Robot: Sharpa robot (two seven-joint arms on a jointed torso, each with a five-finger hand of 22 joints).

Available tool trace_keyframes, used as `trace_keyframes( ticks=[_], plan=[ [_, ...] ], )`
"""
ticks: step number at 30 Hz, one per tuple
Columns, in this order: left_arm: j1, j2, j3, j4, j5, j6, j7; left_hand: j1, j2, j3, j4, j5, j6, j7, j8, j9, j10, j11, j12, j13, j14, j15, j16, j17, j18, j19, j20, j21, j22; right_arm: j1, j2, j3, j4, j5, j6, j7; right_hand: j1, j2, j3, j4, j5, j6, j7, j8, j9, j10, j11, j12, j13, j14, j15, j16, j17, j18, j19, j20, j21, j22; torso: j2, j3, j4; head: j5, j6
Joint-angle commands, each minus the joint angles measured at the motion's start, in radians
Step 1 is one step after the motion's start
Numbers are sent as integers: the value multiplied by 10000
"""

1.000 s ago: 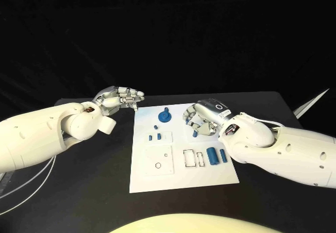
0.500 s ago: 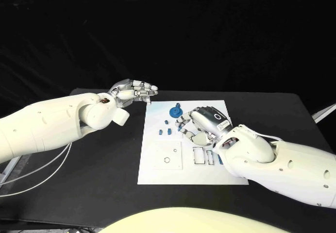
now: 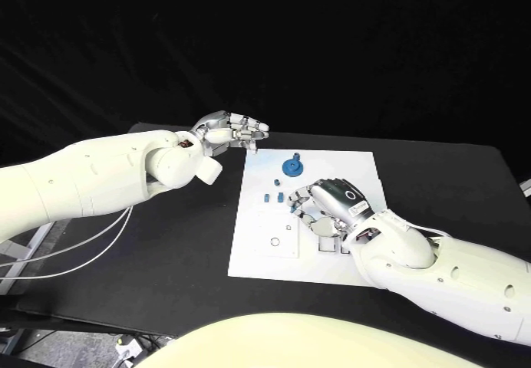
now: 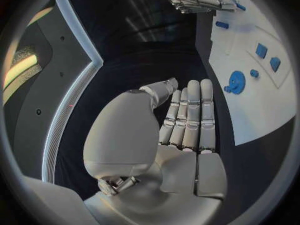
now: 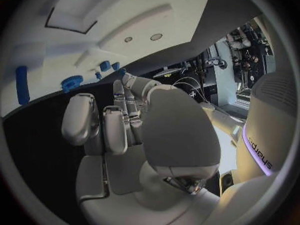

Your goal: Assemble the parts on the task board

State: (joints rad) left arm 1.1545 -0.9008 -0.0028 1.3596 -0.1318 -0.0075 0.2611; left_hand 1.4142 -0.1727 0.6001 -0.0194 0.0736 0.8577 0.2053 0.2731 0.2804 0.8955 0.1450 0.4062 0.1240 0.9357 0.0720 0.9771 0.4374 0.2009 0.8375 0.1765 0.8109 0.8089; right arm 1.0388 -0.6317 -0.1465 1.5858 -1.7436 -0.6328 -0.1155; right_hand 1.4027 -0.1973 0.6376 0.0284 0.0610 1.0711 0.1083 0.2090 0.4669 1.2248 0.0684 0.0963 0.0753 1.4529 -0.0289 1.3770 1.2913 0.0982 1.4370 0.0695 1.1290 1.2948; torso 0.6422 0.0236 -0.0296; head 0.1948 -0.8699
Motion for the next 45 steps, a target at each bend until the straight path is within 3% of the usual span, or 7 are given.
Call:
trace_keyframes(
  ticks=[1,20,45],
  plan=[
    [6,26,9,62,19,3,17,-92,27,-152,-33,205,-3,58,35,152,0,72,-73,-98,-55,50,-117,-132,-178,-89,-89,-186,-92,-63,37,-10,-102,-53,126,6,-208,261,467,-290,111,259,77,269,263,727,-224,192,397,658,-35,3,189,-225,280,-11,143,1270,0,-5,-11,70,-28],
    [7,51,9,118,33,-2,20,-106,29,-166,-27,202,-21,63,23,148,3,76,-77,-104,-51,56,-125,-141,-178,-84,-82,-204,-107,-391,338,-70,-513,-163,499,-18,-218,263,473,-302,110,256,82,268,266,726,-221,183,398,659,-33,8,193,-224,278,-12,137,1270,-3,-12,5,220,-28],
    [7,47,9,68,35,138,-64,-94,51,-160,-36,233,-46,76,3,142,-4,84,-91,-118,-51,59,-145,-160,-176,-73,-78,-225,-124,-469,388,-87,-513,-161,570,-13,-245,266,482,-323,107,249,89,266,274,723,-215,166,401,660,-29,10,191,-228,283,-13,155,1281,-4,2,-4,311,-28]
  ],
)
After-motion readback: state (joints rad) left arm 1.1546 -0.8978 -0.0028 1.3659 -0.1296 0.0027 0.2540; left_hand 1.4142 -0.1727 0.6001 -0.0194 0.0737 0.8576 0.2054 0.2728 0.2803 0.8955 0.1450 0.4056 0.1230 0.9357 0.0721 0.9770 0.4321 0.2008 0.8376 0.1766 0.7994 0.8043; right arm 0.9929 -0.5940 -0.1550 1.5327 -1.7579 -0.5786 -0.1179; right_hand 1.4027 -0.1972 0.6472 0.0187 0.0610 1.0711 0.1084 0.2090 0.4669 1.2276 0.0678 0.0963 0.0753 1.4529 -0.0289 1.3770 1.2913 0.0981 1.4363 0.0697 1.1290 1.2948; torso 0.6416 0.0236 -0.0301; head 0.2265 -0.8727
